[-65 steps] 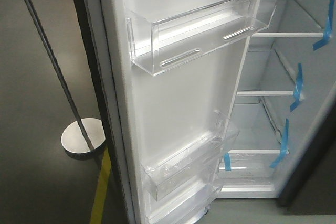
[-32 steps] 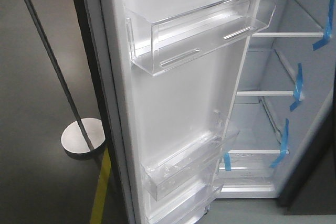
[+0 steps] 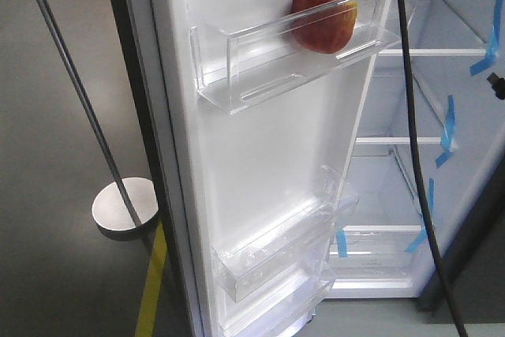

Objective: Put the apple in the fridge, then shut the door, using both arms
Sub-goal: 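Lower the apple into the upper door bin and open the right gripper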

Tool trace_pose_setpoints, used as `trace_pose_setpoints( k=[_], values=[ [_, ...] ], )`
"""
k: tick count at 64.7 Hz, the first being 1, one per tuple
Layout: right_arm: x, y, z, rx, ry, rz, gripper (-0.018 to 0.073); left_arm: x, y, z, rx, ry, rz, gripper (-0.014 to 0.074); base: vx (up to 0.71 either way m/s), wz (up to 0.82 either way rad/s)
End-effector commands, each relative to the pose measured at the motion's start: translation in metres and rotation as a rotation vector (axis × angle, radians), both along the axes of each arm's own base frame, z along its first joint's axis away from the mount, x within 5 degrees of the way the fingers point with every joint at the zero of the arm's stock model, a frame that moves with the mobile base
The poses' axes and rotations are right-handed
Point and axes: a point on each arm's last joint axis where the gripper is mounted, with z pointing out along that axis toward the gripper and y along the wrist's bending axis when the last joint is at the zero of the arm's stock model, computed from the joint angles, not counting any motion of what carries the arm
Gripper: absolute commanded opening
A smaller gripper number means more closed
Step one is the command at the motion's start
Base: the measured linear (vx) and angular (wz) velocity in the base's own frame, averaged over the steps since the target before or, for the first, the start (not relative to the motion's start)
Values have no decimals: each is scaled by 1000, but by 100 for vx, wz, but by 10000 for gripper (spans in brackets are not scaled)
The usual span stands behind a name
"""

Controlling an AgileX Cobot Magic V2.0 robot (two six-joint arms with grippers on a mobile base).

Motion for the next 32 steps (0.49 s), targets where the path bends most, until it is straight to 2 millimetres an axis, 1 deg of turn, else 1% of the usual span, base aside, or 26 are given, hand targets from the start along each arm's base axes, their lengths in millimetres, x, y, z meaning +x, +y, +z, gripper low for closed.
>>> trace_pose_setpoints(
  k=[1,12,19,32],
  values=[
    [-19,-9,33,58,-127,-41,627,1,0,1,-5,-66,-1,-6,0,0],
    [-40,-18,49,69,-157,-42,599,1,0,1,-5,-66,-1,-6,0,0],
    [-61,-26,63,63,-188,-48,575,1,0,1,-5,-66,-1,-6,0,0],
    [-99,-43,83,44,-223,-64,549,1,0,1,-5,-66,-1,-6,0,0]
  ],
)
